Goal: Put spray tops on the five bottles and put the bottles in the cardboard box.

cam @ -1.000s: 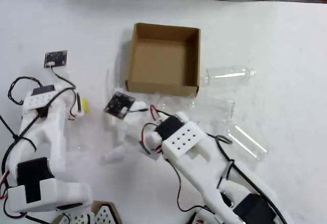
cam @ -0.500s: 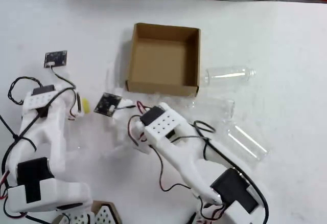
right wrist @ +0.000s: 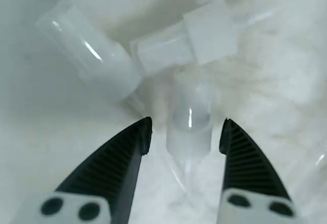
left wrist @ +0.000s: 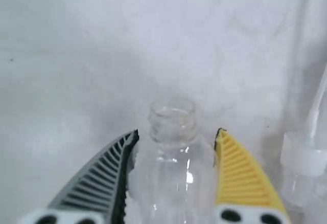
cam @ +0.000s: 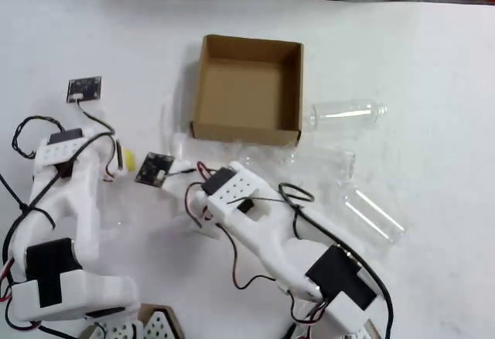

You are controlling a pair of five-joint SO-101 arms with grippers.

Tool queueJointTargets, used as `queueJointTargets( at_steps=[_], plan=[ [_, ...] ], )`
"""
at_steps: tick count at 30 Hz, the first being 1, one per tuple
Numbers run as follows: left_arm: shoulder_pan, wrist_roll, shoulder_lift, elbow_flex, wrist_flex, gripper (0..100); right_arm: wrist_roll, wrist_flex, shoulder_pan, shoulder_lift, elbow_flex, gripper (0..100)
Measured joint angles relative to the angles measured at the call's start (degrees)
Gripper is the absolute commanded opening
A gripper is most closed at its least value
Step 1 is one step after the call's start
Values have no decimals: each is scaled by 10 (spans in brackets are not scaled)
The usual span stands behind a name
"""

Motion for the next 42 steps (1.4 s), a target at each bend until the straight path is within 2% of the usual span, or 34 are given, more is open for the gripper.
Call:
queueJointTargets(
  at_steps=[4, 7, 8, 10, 17, 23, 34, 38, 42],
  plan=[
    [0, 0, 0, 0, 0, 20, 0, -1, 0, 2, 0, 160],
    [0, 0, 0, 0, 0, 20, 0, -1, 5, 2, 0, 24],
    [0, 0, 0, 0, 0, 20, 0, -1, 6, 2, 0, 7],
    [0, 0, 0, 0, 0, 20, 1, -1, 10, 2, 0, 43],
    [0, 0, 0, 0, 0, 20, 1, 6, 37, -19, 0, 18],
    [0, 0, 0, 0, 0, 20, -28, 69, 90, -157, 0, 16],
    [2, 0, -22, -2, 7, 20, -204, 120, 264, -457, 1, 18],
    [11, 0, -115, -17, 54, 20, -219, 120, 331, -526, 1, 18],
    [53, 0, -250, -17, 61, 20, -219, 111, 411, -569, 1, 18]
  ],
)
